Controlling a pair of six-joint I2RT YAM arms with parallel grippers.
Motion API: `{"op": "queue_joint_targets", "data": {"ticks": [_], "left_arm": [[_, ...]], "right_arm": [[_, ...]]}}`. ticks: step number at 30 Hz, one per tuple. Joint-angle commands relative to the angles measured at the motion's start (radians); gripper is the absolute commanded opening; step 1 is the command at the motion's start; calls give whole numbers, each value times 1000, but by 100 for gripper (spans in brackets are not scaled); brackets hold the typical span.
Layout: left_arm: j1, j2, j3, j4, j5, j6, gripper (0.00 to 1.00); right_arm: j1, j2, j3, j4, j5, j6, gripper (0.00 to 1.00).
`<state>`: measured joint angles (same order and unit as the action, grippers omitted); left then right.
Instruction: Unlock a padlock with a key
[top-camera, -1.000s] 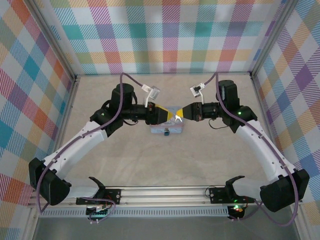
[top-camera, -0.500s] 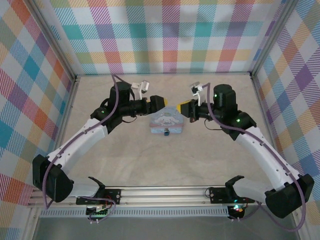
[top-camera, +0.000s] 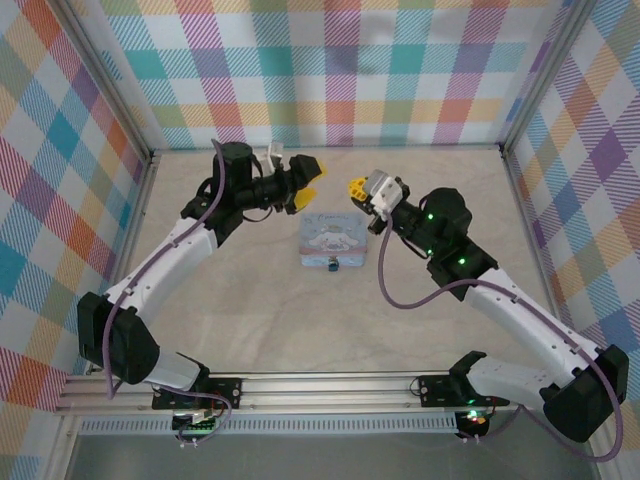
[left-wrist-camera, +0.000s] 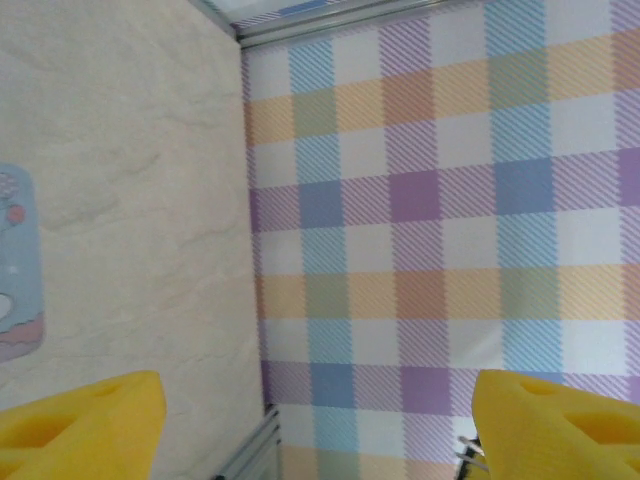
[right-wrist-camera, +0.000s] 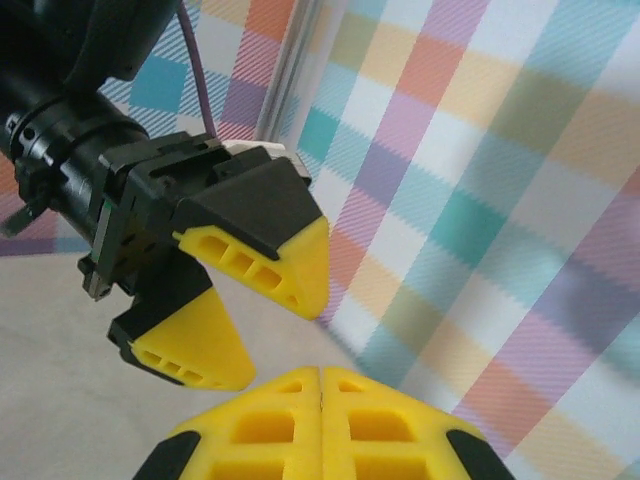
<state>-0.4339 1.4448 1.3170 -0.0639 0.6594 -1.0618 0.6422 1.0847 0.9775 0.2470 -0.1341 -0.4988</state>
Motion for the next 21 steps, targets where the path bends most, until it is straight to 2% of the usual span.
{"op": "queue_joint_targets", "data": {"ticks": [1, 5, 11, 21], "left_arm": [[9, 6, 53, 90, 66, -119, 79], [-4, 18, 88, 141, 108, -194, 74], [-48, 50, 154, 84, 177, -211, 66], [-104, 84, 207, 101, 241, -245, 55]], "right_arm": [[12, -15, 10, 133, -15, -193, 0], [25, -16, 7, 137, -68, -216, 0], [27, -11, -3, 161, -80, -218, 0], [28, 1, -7, 150, -94, -247, 0]]}}
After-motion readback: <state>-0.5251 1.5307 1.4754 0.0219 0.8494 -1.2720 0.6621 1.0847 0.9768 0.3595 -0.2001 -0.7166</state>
